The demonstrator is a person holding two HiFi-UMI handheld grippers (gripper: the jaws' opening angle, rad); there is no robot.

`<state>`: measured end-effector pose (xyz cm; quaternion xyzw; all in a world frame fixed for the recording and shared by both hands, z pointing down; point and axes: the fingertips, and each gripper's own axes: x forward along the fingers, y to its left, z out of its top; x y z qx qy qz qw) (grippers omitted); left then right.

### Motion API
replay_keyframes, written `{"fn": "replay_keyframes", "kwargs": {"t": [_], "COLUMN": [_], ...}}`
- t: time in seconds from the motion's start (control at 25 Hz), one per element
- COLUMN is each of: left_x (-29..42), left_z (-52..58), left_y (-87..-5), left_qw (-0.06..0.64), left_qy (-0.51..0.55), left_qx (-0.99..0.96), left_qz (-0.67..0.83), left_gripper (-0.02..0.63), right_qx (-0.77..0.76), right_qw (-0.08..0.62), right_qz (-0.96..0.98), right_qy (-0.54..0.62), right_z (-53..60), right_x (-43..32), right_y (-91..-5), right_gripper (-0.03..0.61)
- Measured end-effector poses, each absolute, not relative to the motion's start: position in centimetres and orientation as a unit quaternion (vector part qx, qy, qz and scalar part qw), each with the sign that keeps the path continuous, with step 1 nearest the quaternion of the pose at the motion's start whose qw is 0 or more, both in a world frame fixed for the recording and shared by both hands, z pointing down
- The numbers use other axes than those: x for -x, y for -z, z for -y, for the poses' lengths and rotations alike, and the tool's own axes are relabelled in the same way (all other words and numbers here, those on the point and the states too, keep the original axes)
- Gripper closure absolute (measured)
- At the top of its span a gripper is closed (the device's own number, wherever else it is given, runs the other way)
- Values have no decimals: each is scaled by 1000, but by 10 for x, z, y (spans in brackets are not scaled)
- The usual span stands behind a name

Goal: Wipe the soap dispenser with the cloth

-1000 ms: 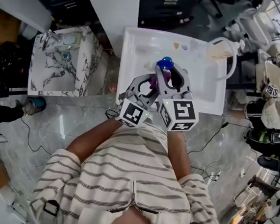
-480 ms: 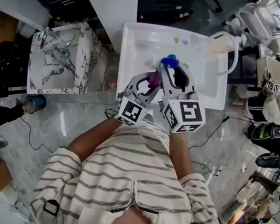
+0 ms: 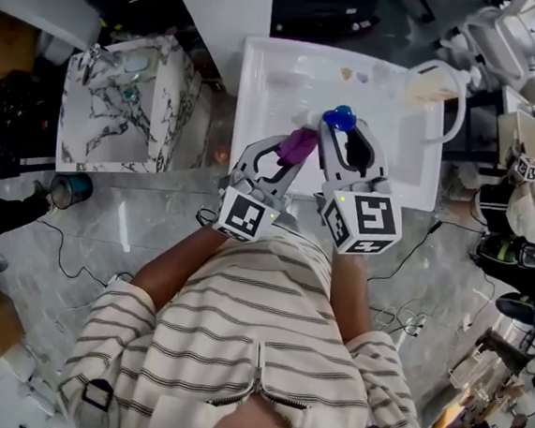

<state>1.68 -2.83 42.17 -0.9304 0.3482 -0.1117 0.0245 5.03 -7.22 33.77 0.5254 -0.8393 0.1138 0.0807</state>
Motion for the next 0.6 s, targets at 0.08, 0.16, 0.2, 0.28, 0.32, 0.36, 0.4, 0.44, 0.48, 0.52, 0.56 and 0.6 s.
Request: {"fn": "replay_keyframes", "kwargs": {"t": [0.08, 0.16, 0.2, 0.28, 0.32, 0.36, 0.4, 0.44, 0.48, 0.52, 0.56, 0.6], "left_x": [-13, -11, -9, -7, -5, -3, -2, 0, 2, 3, 4, 5], "left_z": [28, 30, 31, 33, 35, 36, 38, 40, 42, 43, 44, 45], "left_y": [-417, -409, -406, -403, -402, -400, -396, -392, -389, -387, -387, -386], "left_qw": [32, 34, 34, 35, 36, 37, 38, 38, 37, 34, 29, 23], "left_qy": [110, 102, 99, 97, 97, 94, 88, 81, 76, 72, 69, 67], "left_qx": [930, 931, 931, 932, 932, 932, 933, 934, 934, 935, 936, 939], "left_qz": [-348, -348, -349, -348, -348, -347, -347, -346, -347, -347, -344, -337], "left_gripper": [487, 487, 488, 486, 486, 487, 488, 487, 487, 487, 488, 487], "right_qx": [-525, -525, -524, -520, -518, -516, -514, -512, -509, -505, -500, -495], "right_qw": [81, 78, 75, 69, 67, 65, 63, 62, 61, 61, 62, 64], "right_qz": [840, 840, 840, 843, 844, 846, 848, 850, 852, 854, 857, 860], "right_qy": [-114, -118, -119, -118, -117, -115, -113, -111, -110, -109, -107, -105], "right_z": [72, 72, 72, 73, 73, 73, 73, 72, 71, 70, 68, 66], "right_x": [-52, -54, -56, -58, -58, -59, -60, -61, -62, -62, -62, -62], "right_y": [-340, -343, -343, -344, -343, -343, -343, -342, -343, -343, -344, -345], "right_gripper": [443, 443, 445, 445, 445, 445, 445, 445, 445, 445, 445, 445]}}
